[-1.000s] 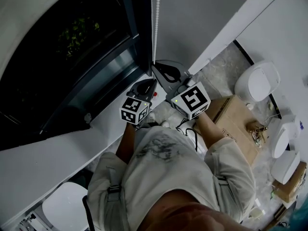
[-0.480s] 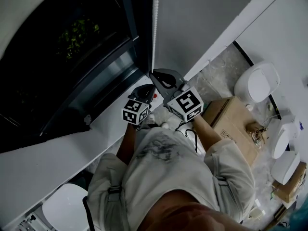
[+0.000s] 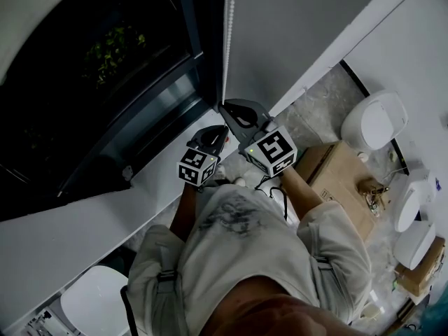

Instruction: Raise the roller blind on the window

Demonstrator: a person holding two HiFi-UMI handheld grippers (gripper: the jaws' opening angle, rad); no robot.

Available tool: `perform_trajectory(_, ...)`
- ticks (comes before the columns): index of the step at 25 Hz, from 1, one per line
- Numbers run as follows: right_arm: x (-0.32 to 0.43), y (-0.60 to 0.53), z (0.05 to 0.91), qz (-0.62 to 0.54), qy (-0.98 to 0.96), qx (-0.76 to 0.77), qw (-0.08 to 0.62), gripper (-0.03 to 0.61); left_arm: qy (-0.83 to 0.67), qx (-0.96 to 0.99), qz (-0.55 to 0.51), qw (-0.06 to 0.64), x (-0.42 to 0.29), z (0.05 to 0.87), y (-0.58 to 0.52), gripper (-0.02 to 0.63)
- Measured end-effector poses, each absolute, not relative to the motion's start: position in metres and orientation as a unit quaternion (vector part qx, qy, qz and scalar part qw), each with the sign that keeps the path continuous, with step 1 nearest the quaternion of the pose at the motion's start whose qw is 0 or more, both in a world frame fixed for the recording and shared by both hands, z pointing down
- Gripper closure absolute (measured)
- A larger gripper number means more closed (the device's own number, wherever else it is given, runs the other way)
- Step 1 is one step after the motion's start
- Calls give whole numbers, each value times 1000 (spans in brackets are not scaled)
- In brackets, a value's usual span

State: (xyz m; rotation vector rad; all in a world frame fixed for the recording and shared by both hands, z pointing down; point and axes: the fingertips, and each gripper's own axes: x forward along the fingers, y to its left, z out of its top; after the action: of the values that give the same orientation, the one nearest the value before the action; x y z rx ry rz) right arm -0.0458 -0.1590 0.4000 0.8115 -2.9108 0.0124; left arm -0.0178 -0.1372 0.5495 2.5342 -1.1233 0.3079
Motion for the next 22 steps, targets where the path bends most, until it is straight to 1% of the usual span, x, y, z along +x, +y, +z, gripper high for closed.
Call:
perform_trajectory(5, -43, -160, 402, 4, -961, 270, 63, 568, -394, 899, 98, 163, -24, 525, -131, 571)
perform_trajectory(11, -42, -162, 401, 0, -960, 274, 60, 568, -395, 911, 51, 107, -40, 453, -133, 554)
perform_trajectory(17, -43, -161, 397, -1, -960, 275, 57, 568, -377, 924, 18, 54, -43, 385, -132, 551)
perform_trajectory(22, -45, -159, 398, -2, -959, 276, 57, 568, -369, 929, 2, 14, -40, 339, -141, 525)
